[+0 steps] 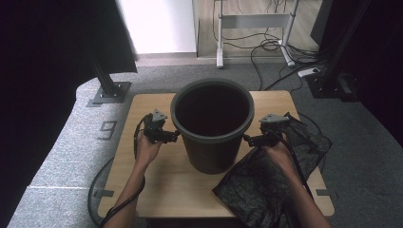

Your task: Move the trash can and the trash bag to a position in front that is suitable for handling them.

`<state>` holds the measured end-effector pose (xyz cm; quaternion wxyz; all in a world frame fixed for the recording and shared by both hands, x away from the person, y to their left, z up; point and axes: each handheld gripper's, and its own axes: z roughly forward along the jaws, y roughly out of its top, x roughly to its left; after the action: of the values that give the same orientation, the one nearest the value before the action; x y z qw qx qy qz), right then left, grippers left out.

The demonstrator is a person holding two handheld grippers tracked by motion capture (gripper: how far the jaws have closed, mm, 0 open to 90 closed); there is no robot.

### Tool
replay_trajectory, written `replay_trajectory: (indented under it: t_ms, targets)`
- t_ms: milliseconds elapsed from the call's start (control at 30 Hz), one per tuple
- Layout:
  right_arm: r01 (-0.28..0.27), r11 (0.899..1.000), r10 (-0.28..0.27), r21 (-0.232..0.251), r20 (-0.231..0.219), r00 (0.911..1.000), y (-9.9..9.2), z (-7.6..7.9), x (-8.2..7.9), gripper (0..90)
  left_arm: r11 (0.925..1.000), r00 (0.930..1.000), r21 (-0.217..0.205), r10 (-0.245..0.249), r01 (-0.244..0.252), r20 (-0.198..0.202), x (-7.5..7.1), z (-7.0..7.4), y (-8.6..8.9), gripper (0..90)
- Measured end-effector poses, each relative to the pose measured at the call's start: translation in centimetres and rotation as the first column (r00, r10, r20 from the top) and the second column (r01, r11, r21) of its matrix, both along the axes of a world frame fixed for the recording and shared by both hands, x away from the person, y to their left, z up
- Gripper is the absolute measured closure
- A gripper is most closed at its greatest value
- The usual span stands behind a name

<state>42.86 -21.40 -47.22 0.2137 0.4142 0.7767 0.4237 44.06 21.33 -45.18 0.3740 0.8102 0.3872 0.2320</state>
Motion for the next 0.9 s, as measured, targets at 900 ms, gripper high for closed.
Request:
replay_trajectory:
  t_ms: [900]
  targets:
    - [0.049, 0.995, -0.062, -0.086, -0.147, 0.9873, -4.5, -6.8, -5.4, 0.0, 0.9955, 0.9770, 0.094, 0.026, -0.006, -0.212, -6.8, -8.9, 4.8, 0.0]
